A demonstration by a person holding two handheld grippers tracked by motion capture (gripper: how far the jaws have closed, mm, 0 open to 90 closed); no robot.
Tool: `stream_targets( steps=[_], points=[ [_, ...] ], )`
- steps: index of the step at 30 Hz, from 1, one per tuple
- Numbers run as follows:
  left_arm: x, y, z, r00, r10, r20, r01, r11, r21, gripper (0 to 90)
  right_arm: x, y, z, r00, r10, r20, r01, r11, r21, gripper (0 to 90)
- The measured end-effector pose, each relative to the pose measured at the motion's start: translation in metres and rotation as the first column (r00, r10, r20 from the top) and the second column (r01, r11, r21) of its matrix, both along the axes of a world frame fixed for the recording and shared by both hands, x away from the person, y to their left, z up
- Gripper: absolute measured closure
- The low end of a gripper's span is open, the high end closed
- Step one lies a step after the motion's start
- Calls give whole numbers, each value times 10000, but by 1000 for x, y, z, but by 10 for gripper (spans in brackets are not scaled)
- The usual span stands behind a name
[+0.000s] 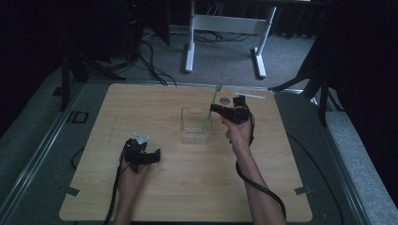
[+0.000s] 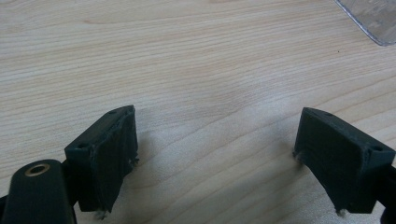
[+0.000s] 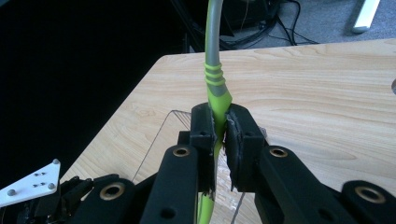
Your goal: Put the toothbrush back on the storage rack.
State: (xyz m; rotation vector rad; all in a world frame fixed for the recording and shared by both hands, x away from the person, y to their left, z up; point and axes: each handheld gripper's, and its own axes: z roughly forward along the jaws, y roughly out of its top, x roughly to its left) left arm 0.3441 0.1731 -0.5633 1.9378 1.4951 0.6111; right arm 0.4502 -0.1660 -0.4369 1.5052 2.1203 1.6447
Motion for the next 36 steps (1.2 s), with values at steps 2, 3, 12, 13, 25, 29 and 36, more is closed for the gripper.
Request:
stream_targets(
  steps=[2, 3, 12, 13, 25, 29, 36],
  points=[
    [0, 0, 0, 10000, 0, 1, 0, 10000, -1, 137, 1, 1, -1, 10000, 3, 25, -2, 10000, -22, 819],
    [0, 0, 0, 10000, 0, 1, 0, 10000, -1, 137, 1, 2, -2, 10000, 19, 8, -19, 10000, -42, 819],
    [0, 0, 0, 10000, 4, 1, -4, 10000, 1, 137, -2, 8, -4, 9994, 178, 303, -162, 9985, -531, 818],
    [0, 0, 0, 10000, 3, 3, -3, 10000, 4, 137, -3, 10, -5, 9991, 236, 344, -214, 9979, -612, 817],
    [0, 0, 0, 10000, -9, 3, 9, 10000, 11, 137, -9, 15, -11, 9966, 568, 603, -491, 9913, -1221, 815],
    [0, 0, 0, 10000, -9, 2, 9, 10000, 11, 137, -11, 16, -12, 9957, 622, 688, -519, 9884, -1426, 814],
    [0, 0, 0, 10000, -8, 2, 8, 10000, 3, 137, -15, 19, -18, 9947, 758, 702, -622, 9818, -1792, 814]
  ],
)
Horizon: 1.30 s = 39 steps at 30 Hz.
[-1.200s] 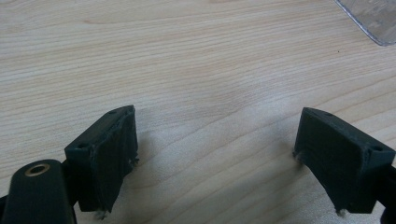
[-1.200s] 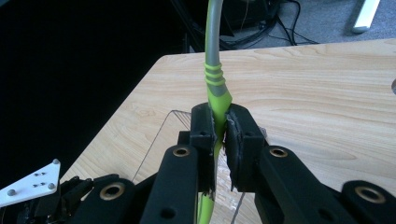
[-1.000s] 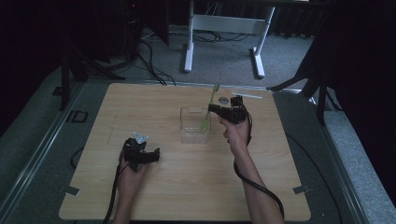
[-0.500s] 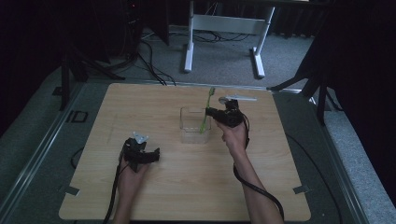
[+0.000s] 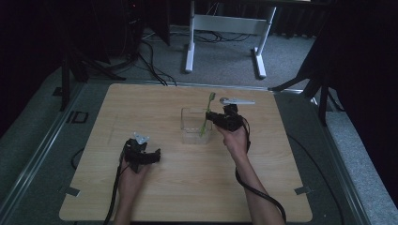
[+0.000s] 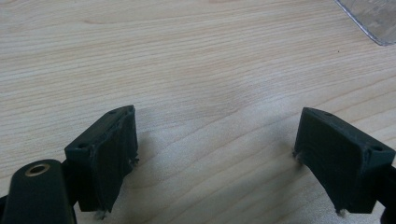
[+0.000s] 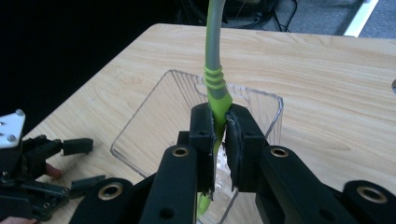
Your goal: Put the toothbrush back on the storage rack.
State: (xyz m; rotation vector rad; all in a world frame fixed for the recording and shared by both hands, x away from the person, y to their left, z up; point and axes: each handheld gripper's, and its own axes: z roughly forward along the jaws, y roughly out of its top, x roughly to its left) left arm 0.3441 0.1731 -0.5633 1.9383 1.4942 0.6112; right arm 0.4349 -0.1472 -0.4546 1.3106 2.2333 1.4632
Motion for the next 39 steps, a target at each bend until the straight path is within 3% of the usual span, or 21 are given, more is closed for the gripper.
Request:
stream_targets(
  steps=[14, 18, 26, 39],
  points=[
    [0, 0, 0, 10000, 15, 8, -15, 10000, -14, 137, -5, 2, -4, 9993, 370, -30, -372, 9970, -674, 808],
    [0, 0, 0, 10000, 16, 10, -16, 10000, -13, 137, -5, 2, -3, 9991, 412, -43, -414, 9963, -747, 766],
    [0, 0, 0, 10000, 30, 12, -30, 10000, -37, 137, -7, 0, -1, 9993, 366, 105, -358, 9968, -709, 693],
    [0, 0, 0, 10000, 32, 15, -32, 10000, -38, 137, -11, -21, 2, 9994, -30, 347, 33, 9999, -101, 548]
  ],
)
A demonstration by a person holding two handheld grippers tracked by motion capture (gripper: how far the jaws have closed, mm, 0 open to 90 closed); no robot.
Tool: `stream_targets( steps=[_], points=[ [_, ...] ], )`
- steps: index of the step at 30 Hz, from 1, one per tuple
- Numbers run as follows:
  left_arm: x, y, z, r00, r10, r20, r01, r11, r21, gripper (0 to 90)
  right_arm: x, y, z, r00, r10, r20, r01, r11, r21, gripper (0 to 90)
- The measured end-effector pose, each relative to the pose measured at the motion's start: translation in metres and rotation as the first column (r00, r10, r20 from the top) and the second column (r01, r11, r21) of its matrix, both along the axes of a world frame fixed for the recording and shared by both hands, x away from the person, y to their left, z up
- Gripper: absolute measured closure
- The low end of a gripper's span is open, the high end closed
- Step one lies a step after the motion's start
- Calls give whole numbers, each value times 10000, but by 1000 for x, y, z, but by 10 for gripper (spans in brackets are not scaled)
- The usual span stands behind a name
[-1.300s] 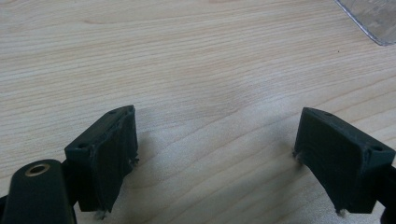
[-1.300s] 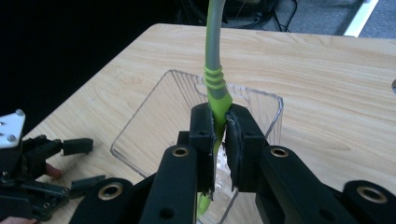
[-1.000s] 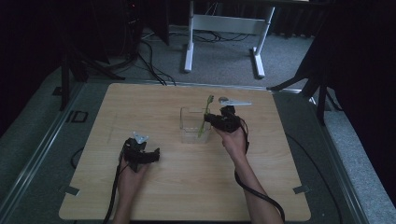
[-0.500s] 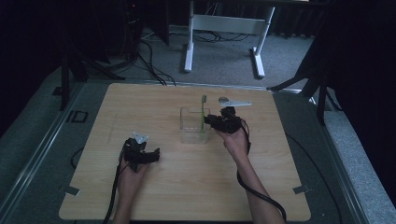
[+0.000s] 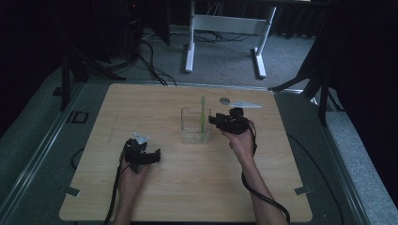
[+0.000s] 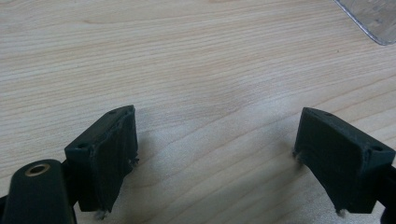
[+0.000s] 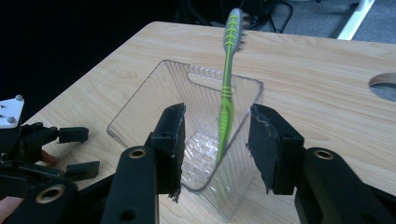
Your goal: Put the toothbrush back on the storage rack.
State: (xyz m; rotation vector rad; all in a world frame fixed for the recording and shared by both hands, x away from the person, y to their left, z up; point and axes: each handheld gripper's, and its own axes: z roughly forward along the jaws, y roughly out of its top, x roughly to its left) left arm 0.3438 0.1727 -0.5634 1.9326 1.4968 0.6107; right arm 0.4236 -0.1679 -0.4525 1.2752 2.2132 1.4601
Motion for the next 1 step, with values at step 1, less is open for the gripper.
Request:
stream_targets(
  steps=[1],
  points=[
    [0, 0, 0, 10000, -2, -2, 2, 10000, 2, 137, 0, -2, 0, 10000, -35, 21, 35, 10000, 29, 540]
  ],
)
